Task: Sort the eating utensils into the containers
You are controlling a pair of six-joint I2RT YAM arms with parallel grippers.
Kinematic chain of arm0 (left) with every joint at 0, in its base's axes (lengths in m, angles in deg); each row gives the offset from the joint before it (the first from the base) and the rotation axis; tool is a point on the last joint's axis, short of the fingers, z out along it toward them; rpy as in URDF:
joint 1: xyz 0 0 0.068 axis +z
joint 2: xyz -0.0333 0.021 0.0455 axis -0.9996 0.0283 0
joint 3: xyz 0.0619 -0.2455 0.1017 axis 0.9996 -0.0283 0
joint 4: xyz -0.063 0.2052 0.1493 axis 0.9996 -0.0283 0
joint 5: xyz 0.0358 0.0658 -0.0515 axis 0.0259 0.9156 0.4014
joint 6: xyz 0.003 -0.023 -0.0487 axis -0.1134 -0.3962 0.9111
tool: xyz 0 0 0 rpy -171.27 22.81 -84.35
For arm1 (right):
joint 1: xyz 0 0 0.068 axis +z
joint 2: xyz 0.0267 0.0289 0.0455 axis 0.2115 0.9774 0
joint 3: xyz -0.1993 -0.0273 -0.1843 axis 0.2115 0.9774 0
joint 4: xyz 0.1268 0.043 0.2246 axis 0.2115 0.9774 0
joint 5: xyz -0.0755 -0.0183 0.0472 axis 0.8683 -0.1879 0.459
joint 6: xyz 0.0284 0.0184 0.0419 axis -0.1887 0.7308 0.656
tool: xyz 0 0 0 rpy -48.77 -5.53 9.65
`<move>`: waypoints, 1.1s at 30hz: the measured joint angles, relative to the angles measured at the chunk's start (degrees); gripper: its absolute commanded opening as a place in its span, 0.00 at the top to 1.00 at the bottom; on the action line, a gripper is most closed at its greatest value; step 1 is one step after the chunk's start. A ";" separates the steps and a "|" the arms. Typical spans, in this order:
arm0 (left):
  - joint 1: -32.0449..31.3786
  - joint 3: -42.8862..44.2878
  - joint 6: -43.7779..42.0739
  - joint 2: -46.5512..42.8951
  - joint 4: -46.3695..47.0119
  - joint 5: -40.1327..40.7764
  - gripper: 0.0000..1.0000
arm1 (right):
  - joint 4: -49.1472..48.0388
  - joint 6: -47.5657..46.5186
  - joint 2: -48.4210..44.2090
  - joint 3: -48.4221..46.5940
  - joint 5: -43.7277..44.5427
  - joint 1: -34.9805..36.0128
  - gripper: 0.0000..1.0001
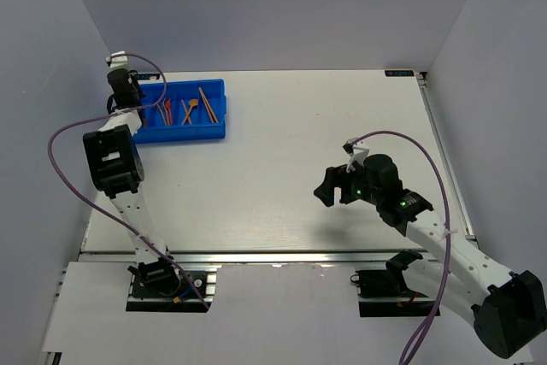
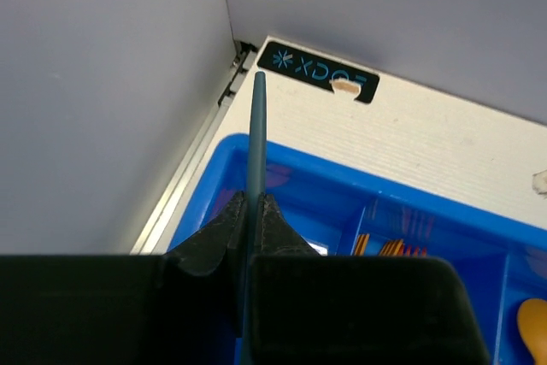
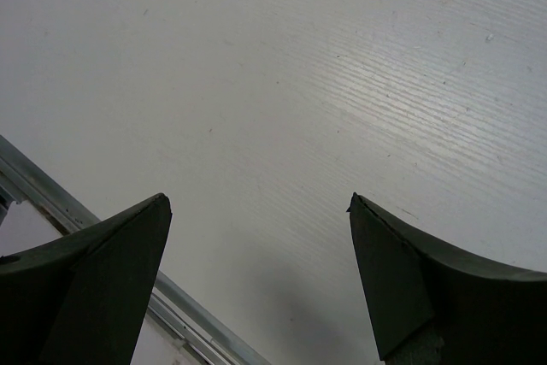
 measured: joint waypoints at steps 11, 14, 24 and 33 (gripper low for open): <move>0.72 -2.36 -1.25 2.10 2.14 -0.20 1.00 | -0.37 -0.04 0.85 0.04 0.22 0.00 0.11; 1.18 -4.02 -1.29 2.08 4.17 -0.39 0.95 | -0.37 -0.04 0.96 0.04 0.24 0.00 0.11; 1.49 -10.54 -0.50 1.42 6.14 -2.80 0.48 | -0.39 -0.07 0.94 0.04 0.26 0.00 0.11; 1.46 -11.54 5.62 -8.87 6.56 -4.85 0.28 | -0.52 -0.04 0.94 0.07 0.28 0.00 0.11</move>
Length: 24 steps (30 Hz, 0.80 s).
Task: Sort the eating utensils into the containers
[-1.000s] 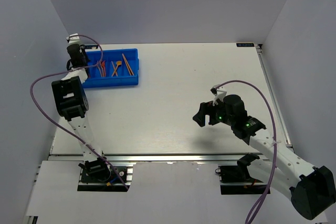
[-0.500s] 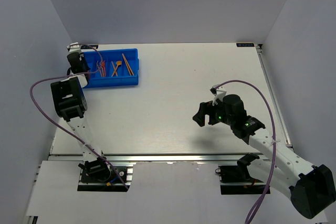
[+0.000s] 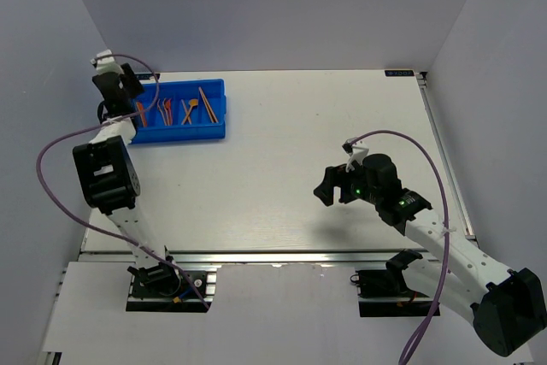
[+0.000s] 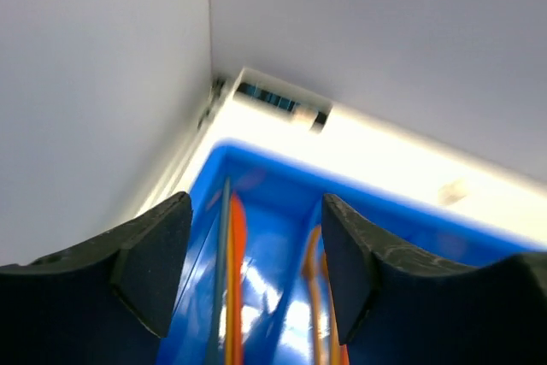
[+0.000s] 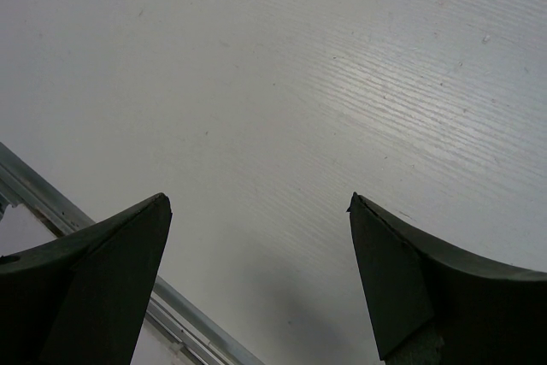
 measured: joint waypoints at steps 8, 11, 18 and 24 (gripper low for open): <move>-6.38 0.74 4.15 -16.50 -5.29 4.72 0.02 | -0.33 0.20 0.11 -0.28 3.21 0.00 0.11; -11.74 3.76 8.00 -21.24 -12.50 5.22 0.02 | 2.97 0.39 -0.04 -2.60 7.41 0.00 0.11; -12.68 -5.64 13.73 -46.73 -33.94 8.72 0.02 | 14.75 0.57 -6.10 -14.99 20.57 0.00 0.11; -13.35 -24.06 13.09 -76.08 -43.78 14.40 0.02 | 23.26 0.24 -12.68 -22.82 25.94 0.00 0.11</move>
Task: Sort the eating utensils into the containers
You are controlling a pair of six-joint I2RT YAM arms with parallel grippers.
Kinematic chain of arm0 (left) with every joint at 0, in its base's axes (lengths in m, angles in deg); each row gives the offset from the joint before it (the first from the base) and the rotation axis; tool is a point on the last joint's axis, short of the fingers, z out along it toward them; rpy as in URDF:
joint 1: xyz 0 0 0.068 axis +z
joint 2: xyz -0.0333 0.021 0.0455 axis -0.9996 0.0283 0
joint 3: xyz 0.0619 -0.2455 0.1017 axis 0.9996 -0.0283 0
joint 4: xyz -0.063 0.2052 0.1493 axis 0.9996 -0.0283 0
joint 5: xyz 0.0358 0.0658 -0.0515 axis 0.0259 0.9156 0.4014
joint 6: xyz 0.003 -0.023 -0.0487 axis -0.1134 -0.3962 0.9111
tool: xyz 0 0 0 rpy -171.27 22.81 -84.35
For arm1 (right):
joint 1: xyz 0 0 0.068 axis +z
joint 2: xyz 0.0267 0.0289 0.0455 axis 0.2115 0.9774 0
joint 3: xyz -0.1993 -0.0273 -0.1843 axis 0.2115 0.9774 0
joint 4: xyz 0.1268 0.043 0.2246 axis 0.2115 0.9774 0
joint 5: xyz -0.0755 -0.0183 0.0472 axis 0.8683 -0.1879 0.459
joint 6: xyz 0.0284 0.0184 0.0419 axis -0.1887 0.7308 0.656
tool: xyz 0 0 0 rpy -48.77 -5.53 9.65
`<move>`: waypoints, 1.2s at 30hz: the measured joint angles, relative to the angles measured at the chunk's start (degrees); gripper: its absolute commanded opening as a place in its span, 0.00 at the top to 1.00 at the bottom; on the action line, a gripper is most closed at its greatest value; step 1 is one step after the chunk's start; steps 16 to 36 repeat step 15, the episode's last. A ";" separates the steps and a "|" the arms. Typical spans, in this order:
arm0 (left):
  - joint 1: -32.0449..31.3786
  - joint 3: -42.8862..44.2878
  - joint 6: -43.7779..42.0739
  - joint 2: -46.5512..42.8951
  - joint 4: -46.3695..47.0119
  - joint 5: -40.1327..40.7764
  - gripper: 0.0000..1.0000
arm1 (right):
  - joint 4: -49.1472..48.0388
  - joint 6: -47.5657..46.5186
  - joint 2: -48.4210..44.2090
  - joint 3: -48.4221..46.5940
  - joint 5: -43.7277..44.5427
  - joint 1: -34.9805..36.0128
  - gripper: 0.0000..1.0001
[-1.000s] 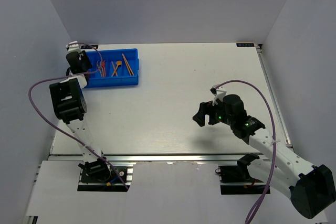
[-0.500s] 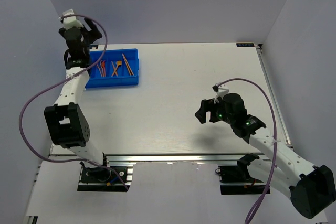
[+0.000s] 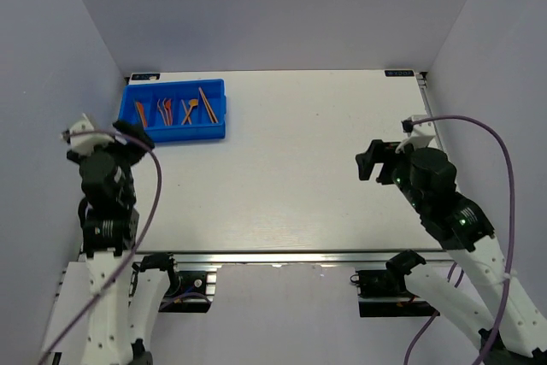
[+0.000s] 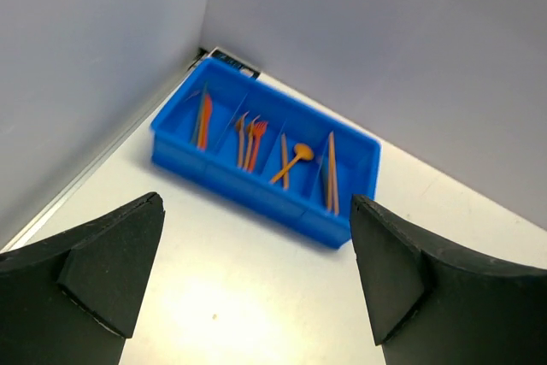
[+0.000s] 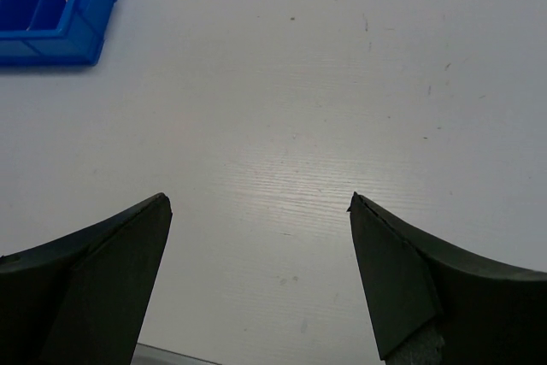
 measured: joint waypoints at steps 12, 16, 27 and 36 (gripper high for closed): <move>-2.29 -14.14 1.49 -18.99 -8.15 2.64 0.02 | 7.67 0.04 -10.73 3.56 2.67 0.00 0.10; -3.78 -14.43 1.97 -19.02 -8.63 4.15 0.02 | 7.67 0.44 -10.12 4.83 1.88 0.00 0.10; -3.78 -14.43 1.97 -19.02 -8.63 4.15 0.02 | 7.67 0.44 -10.12 4.83 1.88 0.00 0.10; -3.78 -14.43 1.97 -19.02 -8.63 4.15 0.02 | 7.67 0.44 -10.12 4.83 1.88 0.00 0.10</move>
